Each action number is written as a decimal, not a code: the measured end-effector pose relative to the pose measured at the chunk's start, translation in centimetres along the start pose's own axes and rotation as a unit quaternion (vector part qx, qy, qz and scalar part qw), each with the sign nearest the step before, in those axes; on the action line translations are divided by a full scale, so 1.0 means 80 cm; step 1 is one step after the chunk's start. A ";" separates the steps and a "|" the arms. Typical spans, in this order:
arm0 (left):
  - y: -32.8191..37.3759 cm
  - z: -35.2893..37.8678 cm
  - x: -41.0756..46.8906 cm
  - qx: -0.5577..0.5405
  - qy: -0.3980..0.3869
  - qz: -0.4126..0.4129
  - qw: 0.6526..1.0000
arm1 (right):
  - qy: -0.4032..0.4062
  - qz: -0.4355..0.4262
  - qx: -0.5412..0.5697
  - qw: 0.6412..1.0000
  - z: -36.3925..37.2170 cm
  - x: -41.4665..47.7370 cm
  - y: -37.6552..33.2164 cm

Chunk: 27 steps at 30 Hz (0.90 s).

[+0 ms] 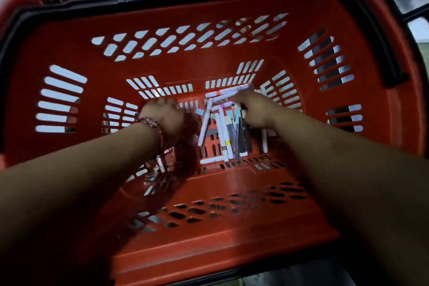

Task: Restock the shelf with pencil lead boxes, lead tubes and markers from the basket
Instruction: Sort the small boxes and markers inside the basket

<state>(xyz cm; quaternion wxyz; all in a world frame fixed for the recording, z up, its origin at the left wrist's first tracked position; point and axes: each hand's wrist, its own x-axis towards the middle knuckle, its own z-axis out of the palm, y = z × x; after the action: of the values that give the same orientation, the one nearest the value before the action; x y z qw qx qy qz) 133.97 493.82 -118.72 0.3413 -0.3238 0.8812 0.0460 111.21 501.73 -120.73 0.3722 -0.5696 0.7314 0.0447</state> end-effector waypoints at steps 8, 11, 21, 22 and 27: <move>0.084 0.002 0.043 -0.327 0.064 0.096 0.938 | 0.041 0.042 0.052 0.997 0.006 -0.011 0.007; 0.106 0.013 0.054 -0.413 0.086 0.080 0.903 | 0.026 0.049 0.067 0.996 0.010 -0.009 0.010; 0.120 0.044 0.038 -0.473 0.063 0.041 0.878 | -0.043 0.020 -0.018 0.999 0.019 -0.007 0.003; 0.117 0.042 0.036 -0.456 0.070 0.037 0.887 | -0.048 0.019 -0.022 0.998 0.019 -0.007 0.003; 0.098 0.025 0.020 -0.280 0.002 -0.026 0.960 | -0.079 0.041 0.033 0.995 0.011 -0.014 0.000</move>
<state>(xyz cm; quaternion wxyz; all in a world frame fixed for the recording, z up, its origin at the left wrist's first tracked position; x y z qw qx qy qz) 129.44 499.72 -122.34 0.2367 -0.4291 0.8251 0.2811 111.75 503.04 -120.74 0.4458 -0.5213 0.7232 0.0805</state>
